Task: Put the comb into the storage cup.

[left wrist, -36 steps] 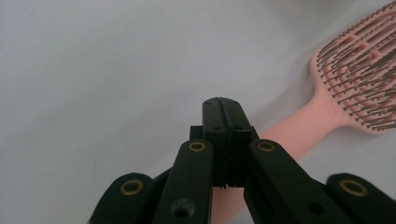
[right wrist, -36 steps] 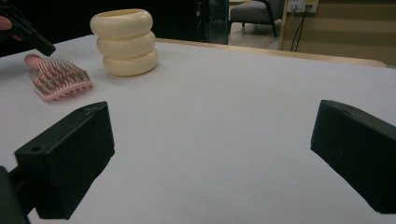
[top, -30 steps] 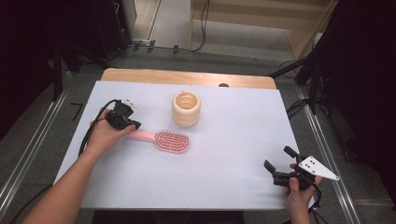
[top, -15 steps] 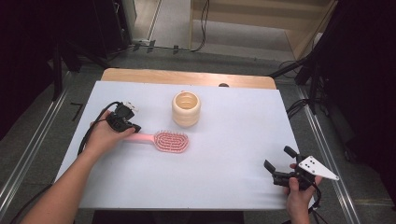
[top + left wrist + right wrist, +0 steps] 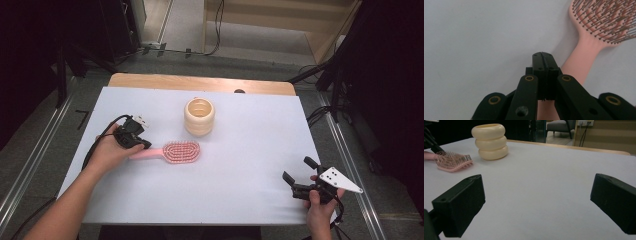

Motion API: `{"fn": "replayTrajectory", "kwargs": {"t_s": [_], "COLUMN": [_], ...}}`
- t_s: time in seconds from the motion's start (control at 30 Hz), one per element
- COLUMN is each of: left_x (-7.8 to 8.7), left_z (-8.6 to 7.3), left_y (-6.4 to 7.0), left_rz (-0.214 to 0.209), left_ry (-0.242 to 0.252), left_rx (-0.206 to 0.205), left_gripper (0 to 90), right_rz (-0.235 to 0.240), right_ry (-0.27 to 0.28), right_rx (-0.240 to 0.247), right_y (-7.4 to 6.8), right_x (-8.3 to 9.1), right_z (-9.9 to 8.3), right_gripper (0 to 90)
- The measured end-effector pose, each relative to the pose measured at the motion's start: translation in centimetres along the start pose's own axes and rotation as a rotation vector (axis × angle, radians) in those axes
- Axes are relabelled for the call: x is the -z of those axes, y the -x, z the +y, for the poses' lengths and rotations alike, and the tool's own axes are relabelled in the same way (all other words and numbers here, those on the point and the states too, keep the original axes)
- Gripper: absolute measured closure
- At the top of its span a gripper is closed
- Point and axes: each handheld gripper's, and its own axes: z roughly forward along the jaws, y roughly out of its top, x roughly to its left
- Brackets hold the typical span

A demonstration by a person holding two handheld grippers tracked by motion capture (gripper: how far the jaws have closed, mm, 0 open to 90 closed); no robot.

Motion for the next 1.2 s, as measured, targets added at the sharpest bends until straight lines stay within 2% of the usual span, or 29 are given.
{"fn": "replayTrajectory", "kwargs": {"t_s": [0.37, 0.53, 0.6, 0.67, 0.77, 0.83, 0.93, 0.97, 1.0, 1.03, 1.13, 1.2], "left_x": [0.2, 0.6, 1.0, 1.5, 2.0, 2.4, 2.5, 2.5, 2.5, 2.4, 2.3, 2.3], "left_z": [-0.9, -1.2, -1.2, -1.1, -0.9, -0.8, -0.6, -0.5, -0.4, -0.3, -0.2, -0.1], "left_y": [1.1, 1.4, 1.4, 1.4, 1.6, 1.8, 2.2, 2.4, 2.6, 2.8, 3.4, 3.6], "left_rz": [-0.031, -0.021, 0.004, -0.006, -0.010, -0.014, 0.002, 0.026, 0.043, 0.046, 0.054, 0.034], "left_ry": [-0.012, 0.017, 0.041, 0.067, 0.076, 0.082, 0.088, 0.084, 0.072, 0.067, 0.085, 0.081], "left_rx": [-0.022, -0.021, -0.030, -0.019, -0.014, -0.026, -0.049, -0.054, -0.057, -0.071, -0.103, -0.122], "left_gripper": [90.0, 89.4, 79.4, 73.0, 59.7, 50.5, 37.0, 30.4, 18.3, 2.5, 0.0, 0.0], "right_rz": [-0.001, -0.001, -0.002, -0.002, 0.000, 0.000, 0.001, 0.000, -0.001, 0.002, 0.003, 0.003], "right_ry": [-0.001, -0.001, -0.001, -0.001, -0.001, -0.001, 0.000, -0.001, 0.000, -0.001, -0.001, -0.002], "right_rx": [0.002, 0.000, 0.002, 0.001, 0.000, 0.001, 0.001, 0.000, 0.001, -0.001, 0.000, 0.000], "right_y": [0.0, 0.0, 0.0, 0.0, 0.0, 0.0, 0.0, 0.0, 0.0, 0.0, 0.0, 0.0], "right_x": [0.0, 0.0, 0.0, 0.0, 0.0, 0.0, 0.0, 0.0, 0.0, 0.0, 0.0, 0.0], "right_z": [0.0, 0.0, 0.0, 0.0, 0.0, 0.0, 0.0, 0.0, 0.0, 0.0, 0.0, 0.0], "right_gripper": [0.0, 0.0, 0.0, 0.0, 0.0, 0.0, 0.0, 0.0, 0.0, 0.0, 0.0, 0.0]}}
